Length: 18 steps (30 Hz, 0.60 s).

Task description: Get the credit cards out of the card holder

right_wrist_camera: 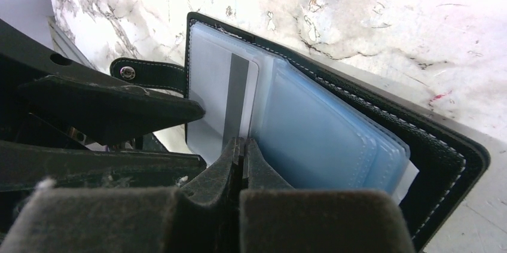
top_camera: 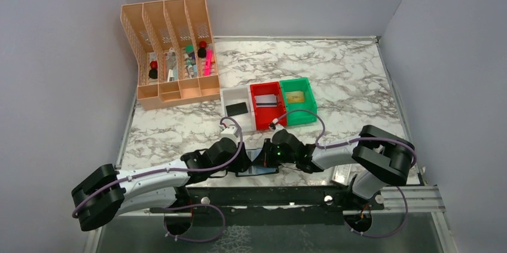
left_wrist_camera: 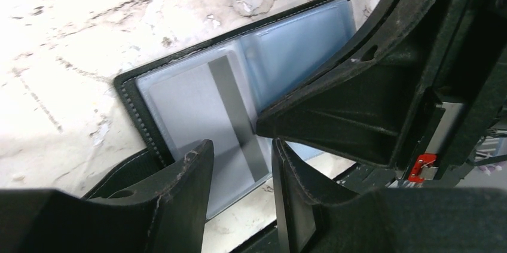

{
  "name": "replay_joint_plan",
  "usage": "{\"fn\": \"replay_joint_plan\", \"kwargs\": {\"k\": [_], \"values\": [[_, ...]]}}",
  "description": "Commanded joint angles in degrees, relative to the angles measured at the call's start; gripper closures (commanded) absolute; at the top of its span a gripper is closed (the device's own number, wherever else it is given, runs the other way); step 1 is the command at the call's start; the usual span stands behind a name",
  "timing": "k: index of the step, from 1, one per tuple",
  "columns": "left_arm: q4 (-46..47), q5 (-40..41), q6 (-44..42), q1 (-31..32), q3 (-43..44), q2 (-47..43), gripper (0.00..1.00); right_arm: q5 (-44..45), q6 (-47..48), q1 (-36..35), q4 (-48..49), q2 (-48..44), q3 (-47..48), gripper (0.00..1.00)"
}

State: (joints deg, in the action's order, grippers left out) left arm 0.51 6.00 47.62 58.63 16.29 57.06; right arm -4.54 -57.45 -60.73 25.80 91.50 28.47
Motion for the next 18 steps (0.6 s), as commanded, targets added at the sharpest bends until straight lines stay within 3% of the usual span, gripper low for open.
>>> {"fn": "replay_joint_plan", "kwargs": {"k": [1, 18], "values": [[-9.1, 5.0, -2.0, 0.2, 2.4, -2.3, 0.55, 1.0, -0.8, 0.4, -1.6, 0.9, -1.7, 0.99], [-8.2, 4.6, -1.5, 0.2, 2.3, 0.6, 0.54, 0.1, -0.3, 0.7, -1.5, 1.1, -1.7, 0.99]]}}
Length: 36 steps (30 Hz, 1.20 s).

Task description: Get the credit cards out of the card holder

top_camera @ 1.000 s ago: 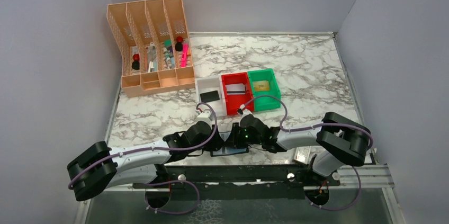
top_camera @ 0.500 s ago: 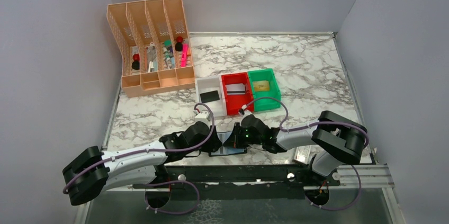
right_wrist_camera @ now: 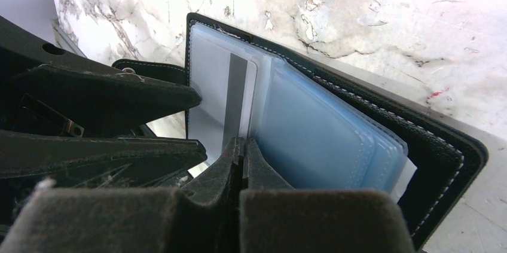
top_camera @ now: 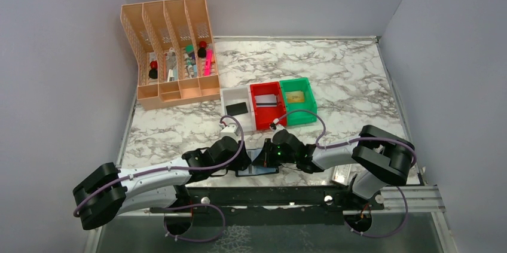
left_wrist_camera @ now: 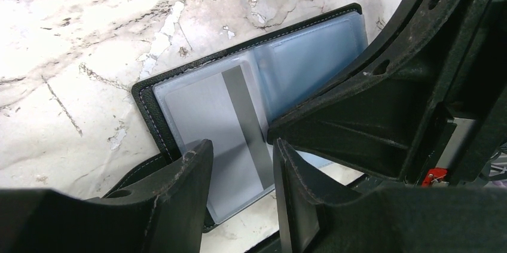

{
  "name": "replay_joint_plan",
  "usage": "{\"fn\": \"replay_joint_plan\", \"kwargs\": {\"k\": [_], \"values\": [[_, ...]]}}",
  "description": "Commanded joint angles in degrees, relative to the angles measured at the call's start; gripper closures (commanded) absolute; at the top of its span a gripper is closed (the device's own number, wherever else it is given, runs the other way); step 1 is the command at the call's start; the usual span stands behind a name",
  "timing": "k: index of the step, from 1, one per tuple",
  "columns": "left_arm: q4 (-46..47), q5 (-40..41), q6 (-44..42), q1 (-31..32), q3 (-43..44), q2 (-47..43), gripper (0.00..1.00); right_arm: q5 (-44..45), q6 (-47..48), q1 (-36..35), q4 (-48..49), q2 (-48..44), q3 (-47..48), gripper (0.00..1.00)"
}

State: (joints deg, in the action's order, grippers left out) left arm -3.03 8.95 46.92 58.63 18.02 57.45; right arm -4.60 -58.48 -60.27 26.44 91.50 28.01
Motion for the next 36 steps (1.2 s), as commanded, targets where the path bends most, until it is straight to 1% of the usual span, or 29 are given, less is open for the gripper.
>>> {"fn": "replay_joint_plan", "kwargs": {"k": [1, 5, 10, 22, 26, 30, 36], "values": [[-5.2, 1.9, -1.1, 0.2, 1.2, 0.0, 0.54, 0.2, 0.7, 0.3, -2.1, 1.0, -1.3, 0.99], [-7.3, 2.6, -2.0, 0.2, 3.1, -0.9, 0.53, 0.2, 0.8, 0.5, -2.2, 0.9, -1.3, 0.99], [-8.3, 3.1, -1.9, 0.2, 3.4, -1.1, 0.53, 0.1, 0.9, 0.6, -2.2, 0.9, -1.3, 0.99], [-6.8, 2.1, -2.1, 0.2, 2.8, 0.2, 0.53, -0.6, 1.1, 0.8, -1.8, 1.3, -1.1, 0.99], [-3.6, -0.7, -2.6, 0.3, 1.9, 0.7, 0.58, -1.7, 1.1, 0.9, -0.7, 1.0, -1.3, 0.98], [0.0, -4.5, -3.0, 0.2, 1.2, 1.5, 0.65, -4.0, 1.2, 1.0, 1.6, 1.0, -1.0, 0.92], [2.7, -7.2, -2.9, 0.4, 0.6, 0.7, 0.72, -6.4, 0.8, 1.5, 3.4, 1.6, -0.1, 0.86]]}}
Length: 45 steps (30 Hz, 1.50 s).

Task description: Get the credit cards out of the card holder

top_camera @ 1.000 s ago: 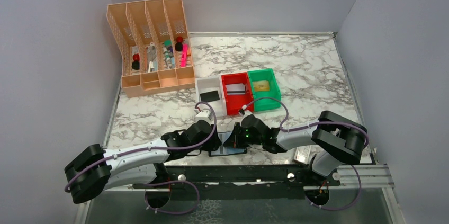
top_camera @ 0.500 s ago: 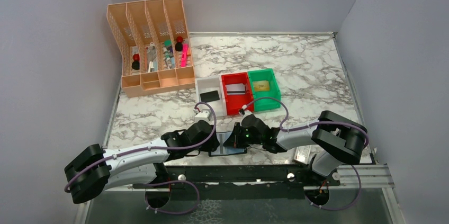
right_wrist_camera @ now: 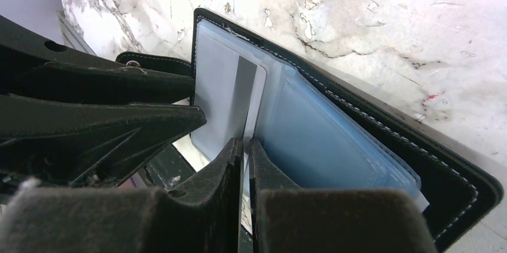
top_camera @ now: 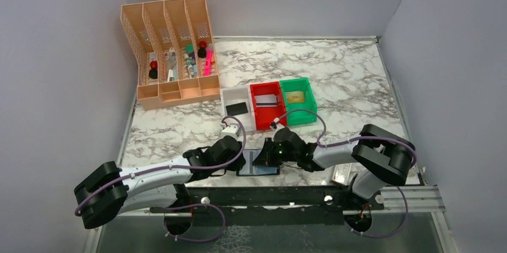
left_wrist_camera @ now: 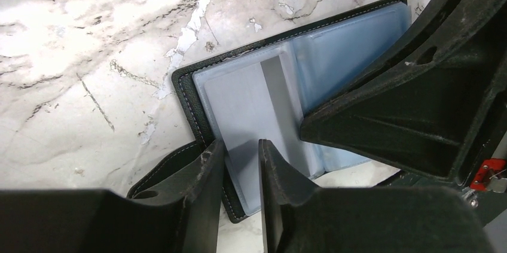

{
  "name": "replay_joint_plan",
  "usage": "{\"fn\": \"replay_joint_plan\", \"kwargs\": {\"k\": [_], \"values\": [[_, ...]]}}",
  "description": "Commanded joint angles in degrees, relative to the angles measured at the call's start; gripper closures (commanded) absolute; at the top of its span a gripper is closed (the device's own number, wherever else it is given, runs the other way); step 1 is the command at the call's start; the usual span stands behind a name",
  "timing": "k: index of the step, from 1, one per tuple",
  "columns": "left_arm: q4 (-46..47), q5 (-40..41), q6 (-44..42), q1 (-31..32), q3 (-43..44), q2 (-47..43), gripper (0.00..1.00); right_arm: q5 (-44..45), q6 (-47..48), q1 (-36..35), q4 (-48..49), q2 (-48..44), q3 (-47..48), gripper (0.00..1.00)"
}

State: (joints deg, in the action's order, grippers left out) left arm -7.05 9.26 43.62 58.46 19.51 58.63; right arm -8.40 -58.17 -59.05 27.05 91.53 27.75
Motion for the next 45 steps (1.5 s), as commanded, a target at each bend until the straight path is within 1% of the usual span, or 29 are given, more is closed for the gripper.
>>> {"fn": "replay_joint_plan", "kwargs": {"k": [1, 6, 10, 15, 20, 26, 31, 35, 39, 40, 42, 45], "values": [[7.0, -7.9, 0.5, 0.6, -1.1, -0.8, 0.74, -3.0, 0.4, 0.4, 3.2, 1.6, 0.2, 0.86], [7.6, -8.7, 1.1, 0.7, -2.2, -2.9, 0.78, -4.9, -0.9, 1.0, 5.9, 1.1, -0.6, 0.86], [7.6, -8.8, 1.4, 0.7, -2.5, -5.8, 0.79, -5.9, -1.7, 1.4, 7.6, 0.0, -1.5, 0.92], [7.4, -8.5, 1.6, 0.7, -2.6, -9.3, 0.78, -4.3, -0.9, 1.4, 4.2, -0.6, -1.5, 0.93], [8.1, -9.0, 1.9, 0.7, -2.9, -9.7, 0.76, -3.0, 0.9, 1.4, -0.7, 0.0, -0.6, 0.86], [12.8, -11.5, 2.5, 0.7, -3.6, -6.3, 0.75, -4.5, 1.3, 1.4, 0.0, 1.8, -0.3, 0.83], [13.2, -12.9, 2.0, 0.7, -2.2, -2.7, 0.75, -5.1, 1.7, 1.4, 0.2, 2.5, -0.2, 0.82], [14.7, -13.6, 2.1, 0.8, -2.1, -1.7, 0.73, -4.2, 1.8, 1.4, -0.4, 2.0, -0.5, 0.81], [15.8, -14.1, 2.3, 0.7, -2.2, -0.9, 0.72, -2.2, 3.0, 1.5, -2.9, -0.7, -0.5, 0.80], [15.8, -13.9, 2.3, 0.8, -2.2, -0.7, 0.72, -1.7, 3.6, 1.4, -3.7, -1.7, -0.4, 0.77], [15.7, -13.4, 2.3, 0.7, -2.2, -0.6, 0.72, -0.9, 4.8, 1.4, -5.7, -4.4, -0.2, 0.75], [15.1, -12.1, 2.4, 0.8, -2.3, -0.7, 0.73, 2.0, 6.4, 1.4, -9.9, -9.1, -0.1, 0.68]]}}
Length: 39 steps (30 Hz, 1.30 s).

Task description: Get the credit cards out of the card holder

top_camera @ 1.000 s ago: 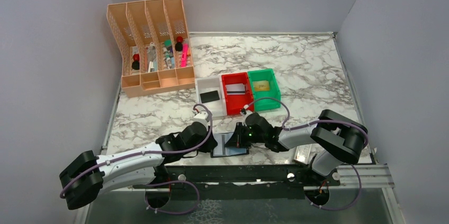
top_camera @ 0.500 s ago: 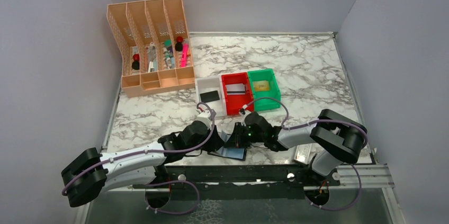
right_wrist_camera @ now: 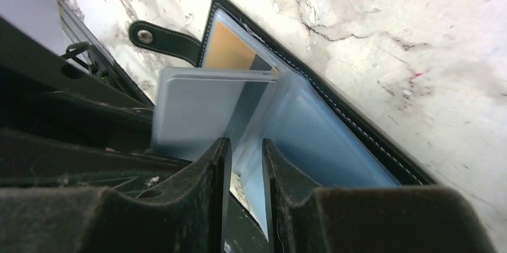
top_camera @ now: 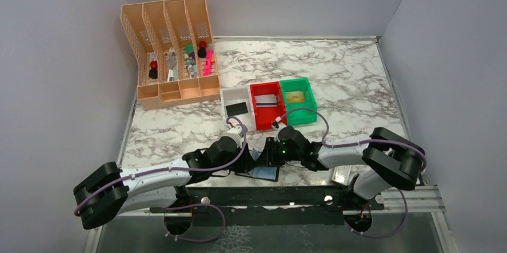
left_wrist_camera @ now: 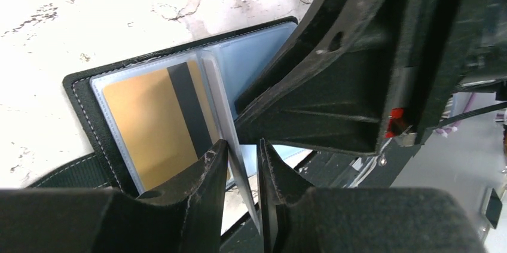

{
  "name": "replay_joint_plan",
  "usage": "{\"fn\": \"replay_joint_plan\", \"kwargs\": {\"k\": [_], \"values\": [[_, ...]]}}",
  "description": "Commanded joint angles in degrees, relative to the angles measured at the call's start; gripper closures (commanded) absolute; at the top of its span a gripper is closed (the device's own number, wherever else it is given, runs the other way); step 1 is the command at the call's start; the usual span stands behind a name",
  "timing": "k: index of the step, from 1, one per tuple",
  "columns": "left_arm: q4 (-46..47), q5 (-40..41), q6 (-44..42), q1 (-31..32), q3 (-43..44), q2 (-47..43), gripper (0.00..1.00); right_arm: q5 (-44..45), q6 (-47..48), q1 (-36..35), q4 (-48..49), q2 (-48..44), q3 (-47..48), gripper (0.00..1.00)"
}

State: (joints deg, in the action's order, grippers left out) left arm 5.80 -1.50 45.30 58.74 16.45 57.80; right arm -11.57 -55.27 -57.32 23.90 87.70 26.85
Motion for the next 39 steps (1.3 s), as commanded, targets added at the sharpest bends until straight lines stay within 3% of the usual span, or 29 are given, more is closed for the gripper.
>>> {"fn": "replay_joint_plan", "kwargs": {"k": [1, 7, 16, 23, 39], "values": [[2.1, -1.1, 0.7, 0.5, 0.8, 0.1, 0.73, 6.5, 3.8, -0.3, -8.2, -6.8, 0.8, 0.67], [2.2, -1.8, -0.1, 0.5, 2.6, 1.9, 0.73, 14.7, 4.9, -0.3, -18.3, -13.2, 1.1, 0.64], [4.9, -4.0, -1.8, 3.2, 7.1, 7.6, 0.54, 20.6, 4.4, -0.3, -24.7, -20.4, -0.4, 0.62], [5.3, -2.8, -1.8, 4.8, 8.0, 10.2, 0.51, 19.5, 3.2, -0.3, -23.3, -21.2, -2.3, 0.60], [-4.4, 6.1, 0.5, 4.9, 4.2, -0.6, 0.46, 10.1, 4.8, -0.3, -15.6, -15.6, -1.9, 0.62]]}}
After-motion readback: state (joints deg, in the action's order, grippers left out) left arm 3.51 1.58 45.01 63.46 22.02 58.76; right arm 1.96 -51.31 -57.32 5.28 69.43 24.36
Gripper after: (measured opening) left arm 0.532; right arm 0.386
